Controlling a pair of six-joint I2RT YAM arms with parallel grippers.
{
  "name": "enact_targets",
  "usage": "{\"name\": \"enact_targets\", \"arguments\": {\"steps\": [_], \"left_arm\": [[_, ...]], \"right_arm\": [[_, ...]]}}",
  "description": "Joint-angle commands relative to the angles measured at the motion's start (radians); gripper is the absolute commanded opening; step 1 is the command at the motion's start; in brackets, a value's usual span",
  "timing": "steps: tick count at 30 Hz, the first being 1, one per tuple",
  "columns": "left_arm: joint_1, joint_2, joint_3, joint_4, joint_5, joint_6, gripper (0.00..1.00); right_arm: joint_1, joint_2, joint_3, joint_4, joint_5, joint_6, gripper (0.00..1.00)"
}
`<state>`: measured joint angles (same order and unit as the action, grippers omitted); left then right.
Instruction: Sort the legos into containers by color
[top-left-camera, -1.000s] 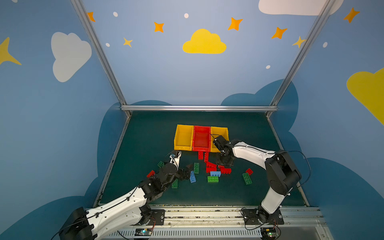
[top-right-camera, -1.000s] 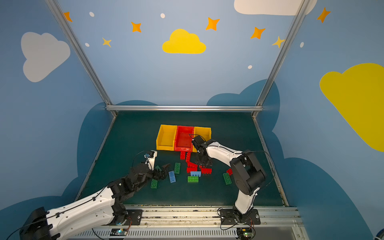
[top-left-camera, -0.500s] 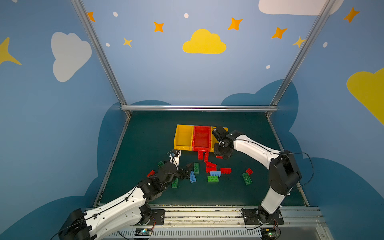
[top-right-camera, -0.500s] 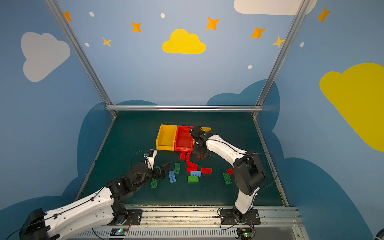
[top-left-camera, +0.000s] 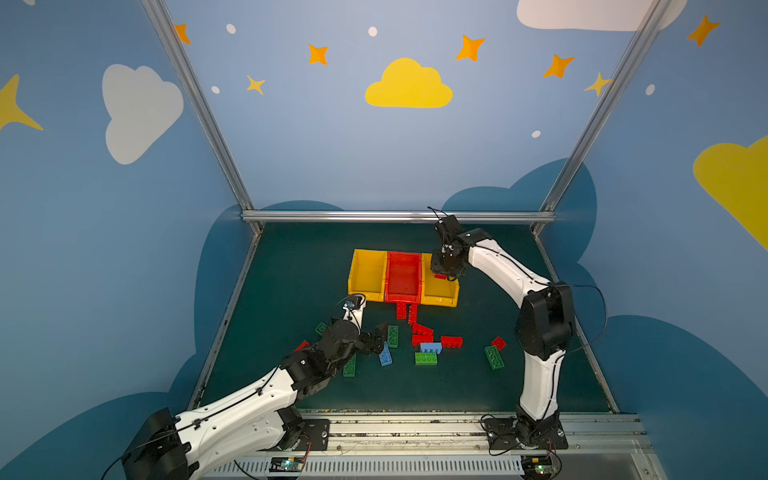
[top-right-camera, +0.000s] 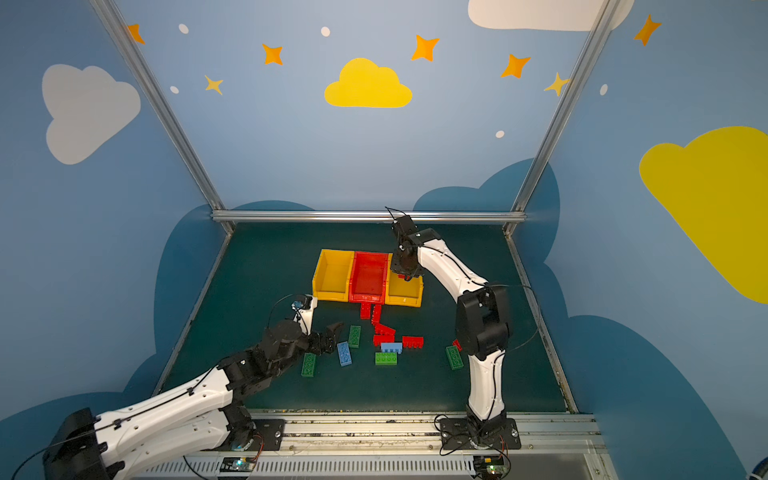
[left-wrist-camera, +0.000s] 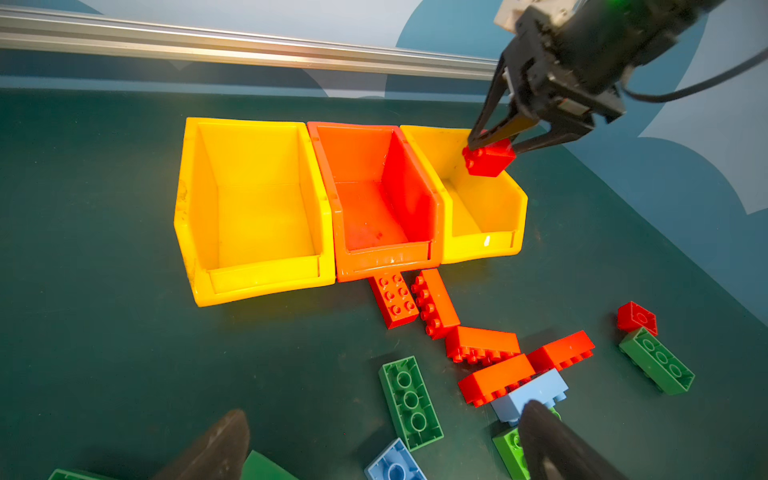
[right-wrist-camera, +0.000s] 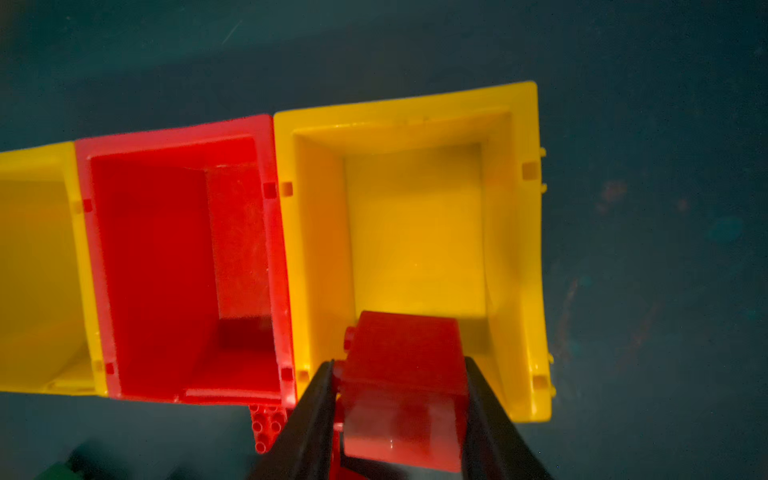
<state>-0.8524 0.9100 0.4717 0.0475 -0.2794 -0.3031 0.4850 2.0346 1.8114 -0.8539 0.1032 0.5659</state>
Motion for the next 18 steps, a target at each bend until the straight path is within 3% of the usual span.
{"name": "enact_targets", "arguments": {"steps": [1, 4, 10, 14, 18], "left_arm": [[-0.002, 0.026, 0.022, 0.028, -0.026, 0.005, 1.0], [0.0, 0.063, 0.035, 0.034, -0.048, -0.008, 1.0], [-0.002, 0.106, 0.08, -0.005, -0.031, 0.009, 1.0], [-0.002, 0.087, 0.093, -0.039, -0.007, 0.018, 1.0], [-0.004, 0.019, 0.081, -0.071, 0.001, -0.004, 1.0]], "right_arm": [[-0.012, 0.056, 0.081, -0.036, -0.026, -0.039, 0.29], [-0.024, 0.118, 0.149, -0.052, -0.032, -0.051, 0.33], [-0.033, 0.17, 0.254, -0.101, -0.044, -0.076, 0.67], [-0.018, 0.075, 0.185, -0.089, -0.024, -0.086, 0.74], [0.018, -0.067, 0.039, -0.08, 0.002, -0.073, 0.75]]}}
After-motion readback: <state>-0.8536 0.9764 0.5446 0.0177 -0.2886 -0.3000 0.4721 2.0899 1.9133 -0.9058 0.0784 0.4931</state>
